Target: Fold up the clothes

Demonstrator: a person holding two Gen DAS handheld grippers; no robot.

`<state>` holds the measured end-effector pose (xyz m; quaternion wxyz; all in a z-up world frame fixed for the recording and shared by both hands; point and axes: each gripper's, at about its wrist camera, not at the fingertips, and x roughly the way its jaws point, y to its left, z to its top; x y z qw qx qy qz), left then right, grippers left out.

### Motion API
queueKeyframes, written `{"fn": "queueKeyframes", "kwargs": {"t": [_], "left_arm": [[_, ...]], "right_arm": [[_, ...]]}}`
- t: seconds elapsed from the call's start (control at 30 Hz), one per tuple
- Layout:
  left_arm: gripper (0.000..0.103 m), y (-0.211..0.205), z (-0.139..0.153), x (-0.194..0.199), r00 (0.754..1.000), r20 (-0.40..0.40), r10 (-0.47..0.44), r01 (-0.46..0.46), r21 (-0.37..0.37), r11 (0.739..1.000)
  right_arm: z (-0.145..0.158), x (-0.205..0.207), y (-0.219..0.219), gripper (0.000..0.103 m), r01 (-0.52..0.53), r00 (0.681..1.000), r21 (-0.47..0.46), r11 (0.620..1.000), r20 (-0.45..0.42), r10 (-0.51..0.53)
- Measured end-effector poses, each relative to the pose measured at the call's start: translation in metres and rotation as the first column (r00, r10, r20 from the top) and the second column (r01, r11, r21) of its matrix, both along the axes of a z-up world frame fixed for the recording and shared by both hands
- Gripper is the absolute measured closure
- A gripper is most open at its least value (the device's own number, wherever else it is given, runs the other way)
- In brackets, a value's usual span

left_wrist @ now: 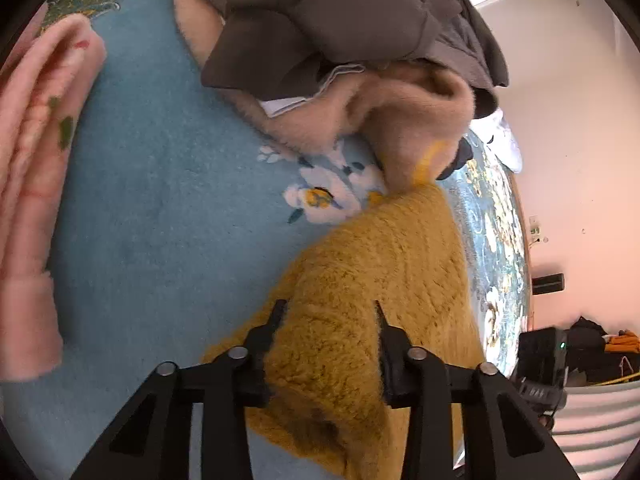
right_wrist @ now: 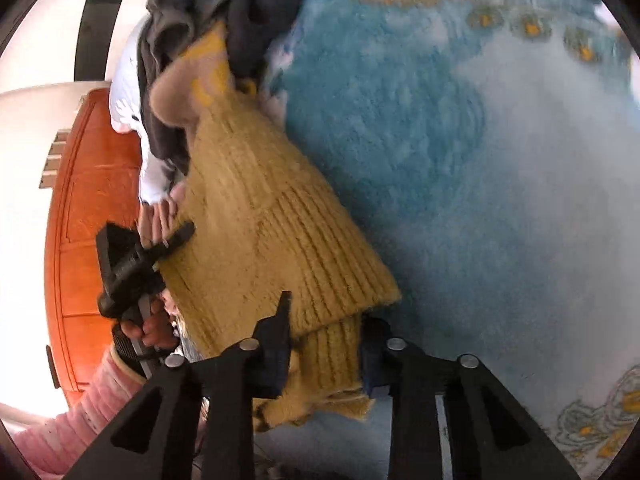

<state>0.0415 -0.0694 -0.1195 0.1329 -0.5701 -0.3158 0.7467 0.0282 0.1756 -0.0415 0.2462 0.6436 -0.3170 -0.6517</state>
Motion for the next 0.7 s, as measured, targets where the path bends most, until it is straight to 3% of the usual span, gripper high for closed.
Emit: {"fn": "queueKeyframes", "kwargs": {"t": [0.17,0.3,0.4,0.53,0.57,0.63,0.7], "left_arm": [[0.071,0.028,0.005,0.029,1.000,0.009,-0.021,0.020,0.130,0.991],[0.071,0.037,0.004,0.041,0.999,0.039,-0.032,0.025,0.172,0.985],[0.069,0.030,-0.003,0.044,0.998,0.061,-0.009,-0.001,0.161,0.987],[0.056,0.016,0.003,0.031,0.998,0.062,-0.006,-0.003,0.135,0.991],[0.046,0.012,0.007,0.029,0.998,0.057,-0.007,0.000,0.126,0.992],[0.035,-0.007,0.018,0.028,1.000,0.024,-0.001,-0.002,0.134,0.991],[0.029,-0.020,0.023,0.023,1.000,0.005,-0.002,0.001,0.142,0.990]], "right_arm": [[0.019,-0.016,0.020,0.078,0.068,0.995,0.029,0.997,-0.072,-0.066],[0.031,-0.028,0.036,0.078,0.119,0.986,0.062,0.991,-0.125,-0.111],[0.019,-0.027,0.044,0.078,0.148,0.985,0.054,0.987,-0.101,-0.142],[0.016,-0.025,0.045,0.066,0.162,0.983,0.043,0.986,-0.097,-0.157],[0.018,-0.023,0.045,0.064,0.161,0.982,0.043,0.986,-0.101,-0.156],[0.021,-0.017,0.052,0.048,0.176,0.979,0.028,0.984,-0.104,-0.173],[0.017,-0.009,0.060,0.045,0.205,0.975,-0.010,0.979,-0.085,-0.205]]}}
